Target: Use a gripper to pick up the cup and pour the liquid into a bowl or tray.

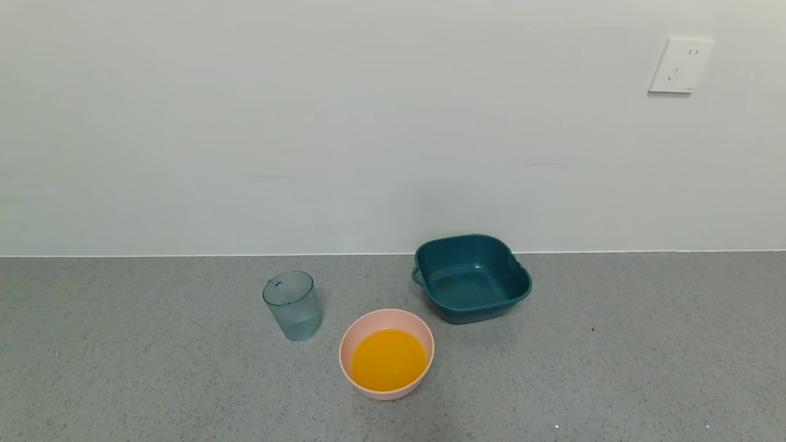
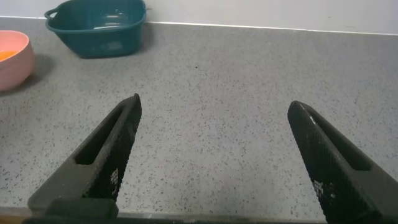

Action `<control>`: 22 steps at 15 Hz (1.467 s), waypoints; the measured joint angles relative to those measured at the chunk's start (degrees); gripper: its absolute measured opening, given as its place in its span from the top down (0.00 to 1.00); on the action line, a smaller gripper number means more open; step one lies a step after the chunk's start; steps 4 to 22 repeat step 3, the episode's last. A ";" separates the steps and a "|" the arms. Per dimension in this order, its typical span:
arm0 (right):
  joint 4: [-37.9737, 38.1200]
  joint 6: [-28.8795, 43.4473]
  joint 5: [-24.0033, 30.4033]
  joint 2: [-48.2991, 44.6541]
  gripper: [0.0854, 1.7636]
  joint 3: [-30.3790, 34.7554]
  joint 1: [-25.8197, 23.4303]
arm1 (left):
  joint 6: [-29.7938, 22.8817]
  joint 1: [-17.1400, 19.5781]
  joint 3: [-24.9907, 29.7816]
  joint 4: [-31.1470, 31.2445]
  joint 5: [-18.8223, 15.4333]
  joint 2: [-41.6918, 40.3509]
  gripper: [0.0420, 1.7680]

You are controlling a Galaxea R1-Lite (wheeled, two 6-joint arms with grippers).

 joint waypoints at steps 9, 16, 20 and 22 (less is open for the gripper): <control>0.00 -0.01 0.06 0.00 0.03 0.02 0.00 | -0.18 0.00 0.00 0.05 0.09 0.00 0.03; 0.00 -0.01 0.06 0.00 0.03 0.02 0.00 | -0.18 0.00 0.00 0.05 0.09 0.00 0.03; 0.00 -0.01 0.06 0.00 0.03 0.02 0.00 | -0.18 0.00 0.00 0.05 0.09 0.00 0.03; 0.00 -0.01 0.06 0.00 0.03 0.02 0.00 | -0.18 0.00 0.00 0.05 0.09 0.00 0.03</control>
